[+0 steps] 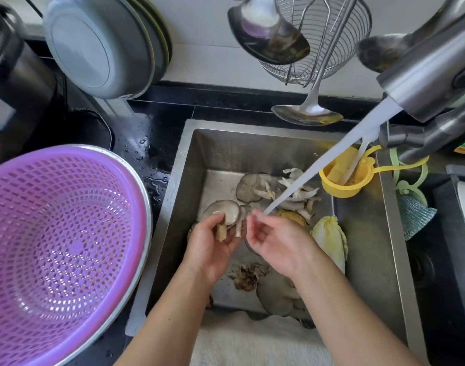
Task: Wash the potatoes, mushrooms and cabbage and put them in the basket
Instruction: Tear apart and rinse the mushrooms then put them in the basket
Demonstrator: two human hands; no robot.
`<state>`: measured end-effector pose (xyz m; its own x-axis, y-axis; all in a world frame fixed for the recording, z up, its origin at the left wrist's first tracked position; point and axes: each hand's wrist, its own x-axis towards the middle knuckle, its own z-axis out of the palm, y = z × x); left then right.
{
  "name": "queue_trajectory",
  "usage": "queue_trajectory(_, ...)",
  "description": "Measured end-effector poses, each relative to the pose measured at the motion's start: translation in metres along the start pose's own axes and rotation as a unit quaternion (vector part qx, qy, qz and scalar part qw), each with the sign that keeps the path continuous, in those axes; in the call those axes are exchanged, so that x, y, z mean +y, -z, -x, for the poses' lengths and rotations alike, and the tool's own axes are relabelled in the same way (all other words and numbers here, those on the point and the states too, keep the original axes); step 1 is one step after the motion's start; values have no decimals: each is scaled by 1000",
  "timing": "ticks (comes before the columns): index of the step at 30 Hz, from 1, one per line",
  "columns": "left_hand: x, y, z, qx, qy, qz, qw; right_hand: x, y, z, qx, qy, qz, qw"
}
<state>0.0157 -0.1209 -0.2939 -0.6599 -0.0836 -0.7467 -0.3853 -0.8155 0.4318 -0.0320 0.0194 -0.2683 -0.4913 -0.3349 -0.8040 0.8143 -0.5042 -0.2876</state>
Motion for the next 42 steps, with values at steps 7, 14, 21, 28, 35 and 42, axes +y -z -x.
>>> queue_trajectory(7,-6,-1,3,34,-30,-49,998,6,8,-9,183,186,323,910)
queue_trajectory(14,-22,-18,1,-2,-31,-220,975,3,21,-11,5,85,272,958)
queue_trajectory(21,-21,-25,5,-10,68,-163,984,10,38,-20,90,99,226,965)
queue_trajectory(28,-23,-20,1,123,88,-141,978,30,23,-20,106,42,191,975)
queue_trajectory(35,-7,9,-20,128,99,43,986,42,17,-36,44,-1,20,999)
queue_trajectory(42,2,33,-16,8,139,160,977,27,3,-37,-32,29,-57,997)
